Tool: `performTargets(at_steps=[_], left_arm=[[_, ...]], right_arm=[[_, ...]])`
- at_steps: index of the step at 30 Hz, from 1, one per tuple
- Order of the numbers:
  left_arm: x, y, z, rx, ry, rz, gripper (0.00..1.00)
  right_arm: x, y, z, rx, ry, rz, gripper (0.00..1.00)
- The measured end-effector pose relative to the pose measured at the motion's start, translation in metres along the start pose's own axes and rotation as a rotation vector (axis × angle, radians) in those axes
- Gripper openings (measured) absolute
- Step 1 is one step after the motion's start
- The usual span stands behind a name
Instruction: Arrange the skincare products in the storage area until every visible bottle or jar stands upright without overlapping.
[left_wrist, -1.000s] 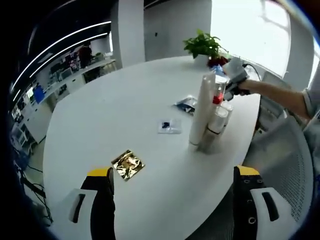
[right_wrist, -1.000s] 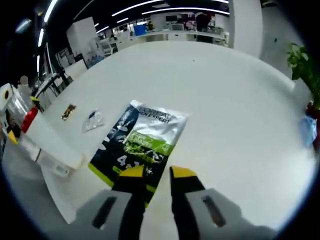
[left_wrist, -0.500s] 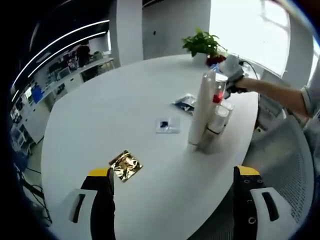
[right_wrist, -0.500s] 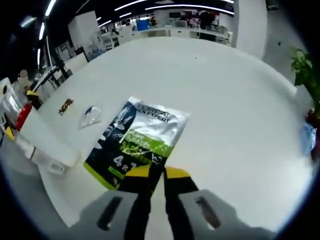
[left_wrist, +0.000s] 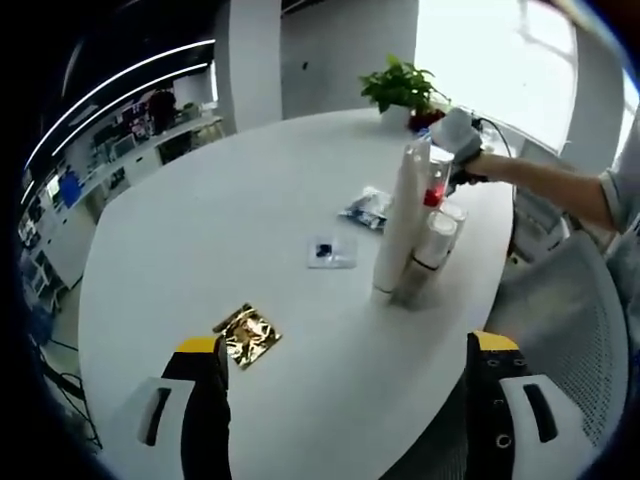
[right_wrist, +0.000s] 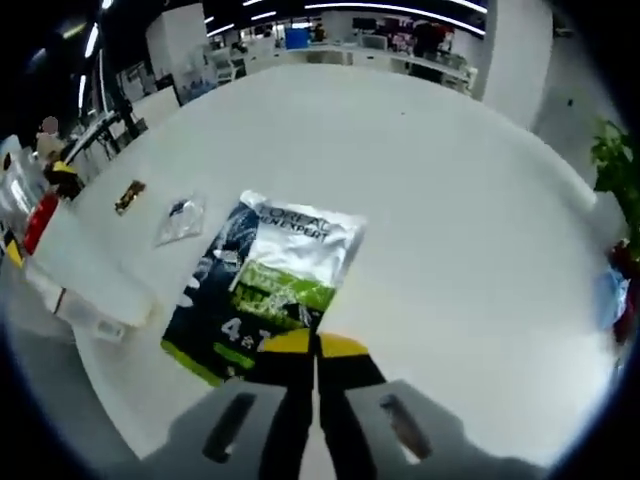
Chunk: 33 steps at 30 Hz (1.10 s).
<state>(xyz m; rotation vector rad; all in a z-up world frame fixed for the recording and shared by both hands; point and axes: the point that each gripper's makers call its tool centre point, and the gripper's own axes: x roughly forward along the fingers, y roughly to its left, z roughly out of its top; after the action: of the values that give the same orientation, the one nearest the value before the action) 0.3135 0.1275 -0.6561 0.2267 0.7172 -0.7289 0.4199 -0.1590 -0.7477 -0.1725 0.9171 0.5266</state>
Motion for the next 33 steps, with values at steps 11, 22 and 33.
performTargets(at_steps=[11, 22, 33], left_arm=[[0.001, 0.012, 0.007, -0.020, -0.026, -0.001, 0.95], [0.010, 0.024, 0.025, -0.034, -0.059, -0.018, 0.89], [0.024, 0.044, 0.036, -0.026, -0.050, -0.028, 0.71]], right_arm=[[-0.003, 0.012, 0.016, 0.274, -0.128, 0.175, 0.00], [-0.024, 0.020, 0.049, 0.455, -0.296, 0.308, 0.00], [-0.029, 0.031, 0.080, 0.513, -0.381, 0.397, 0.00]])
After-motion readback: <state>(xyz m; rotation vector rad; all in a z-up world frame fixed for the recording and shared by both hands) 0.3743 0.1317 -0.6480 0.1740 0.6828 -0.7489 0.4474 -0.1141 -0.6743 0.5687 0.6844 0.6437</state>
